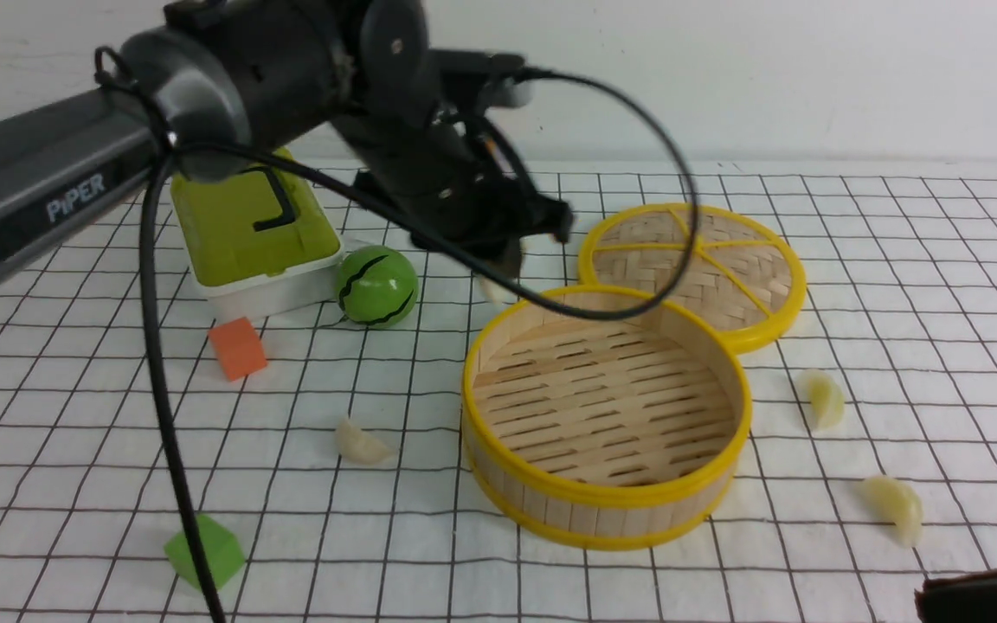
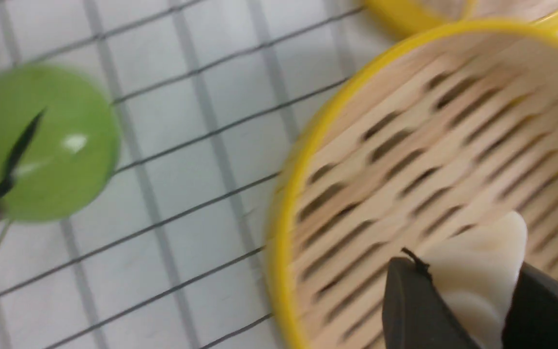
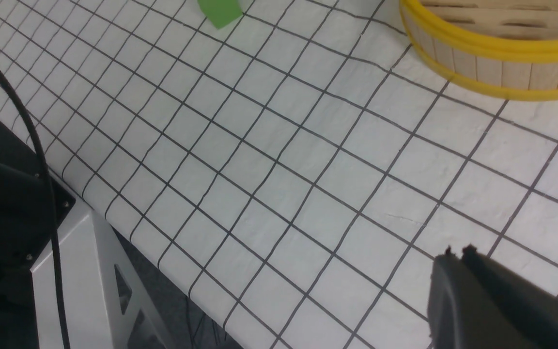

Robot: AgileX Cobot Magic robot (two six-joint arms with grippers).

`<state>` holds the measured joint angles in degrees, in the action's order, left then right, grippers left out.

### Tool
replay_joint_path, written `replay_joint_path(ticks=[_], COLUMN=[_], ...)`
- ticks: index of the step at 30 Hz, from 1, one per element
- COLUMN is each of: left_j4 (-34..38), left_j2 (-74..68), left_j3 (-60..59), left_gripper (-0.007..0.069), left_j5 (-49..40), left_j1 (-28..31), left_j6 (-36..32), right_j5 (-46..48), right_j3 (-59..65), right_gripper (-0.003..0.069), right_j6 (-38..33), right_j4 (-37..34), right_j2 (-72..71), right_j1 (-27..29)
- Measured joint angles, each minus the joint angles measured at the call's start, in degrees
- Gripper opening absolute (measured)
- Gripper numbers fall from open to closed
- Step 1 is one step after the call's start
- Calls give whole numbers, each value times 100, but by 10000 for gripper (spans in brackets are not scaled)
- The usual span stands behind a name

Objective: Put the dumplings into the steamer on the table with the white tablecloth.
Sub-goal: 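Place the dumpling into the bamboo steamer basket with the left gripper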

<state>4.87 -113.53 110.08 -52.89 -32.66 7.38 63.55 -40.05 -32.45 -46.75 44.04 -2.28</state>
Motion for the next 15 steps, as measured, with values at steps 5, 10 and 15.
replay_joint_path(ticks=[5, 10, 15], left_j4=[46, -81, -487], left_j2=[-545, -1347, -1873], left_j3=[530, 868, 1060], left_gripper=[186, 186, 186], left_j5=[324, 674, 723], left_j1=[-669, -879, -844], left_j6=[465, 1017, 1772], right_j5=[130, 193, 214], right_j3=[0, 0, 0], right_gripper=[3, 3, 6], right_j6=[181, 182, 194], right_j4=[0, 27, 358], right_j2=[-66, -336, -466], right_j1=[0, -24, -370])
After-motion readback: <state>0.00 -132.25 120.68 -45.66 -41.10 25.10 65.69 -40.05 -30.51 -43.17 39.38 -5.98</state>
